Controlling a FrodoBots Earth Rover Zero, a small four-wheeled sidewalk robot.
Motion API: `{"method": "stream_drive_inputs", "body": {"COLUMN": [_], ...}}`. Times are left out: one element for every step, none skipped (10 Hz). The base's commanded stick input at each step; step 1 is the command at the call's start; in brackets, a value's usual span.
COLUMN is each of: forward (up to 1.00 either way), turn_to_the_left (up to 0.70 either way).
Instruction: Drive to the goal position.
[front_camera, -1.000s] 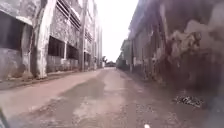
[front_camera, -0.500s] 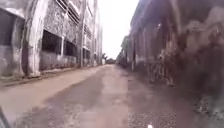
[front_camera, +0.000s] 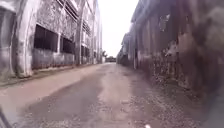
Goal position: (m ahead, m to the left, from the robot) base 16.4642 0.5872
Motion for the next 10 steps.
{"method": "stream_drive_inputs", "body": {"forward": [1.00, 1.00, 1.00, 1.00, 1.00, 1.00, 1.00, 1.00, 1.00, 1.00], "turn_to_the_left": [0.02, 0.02, 0.02, 0.02, 0.02, 0.02, 0.02, 0.02, 0.02, 0.02]}}
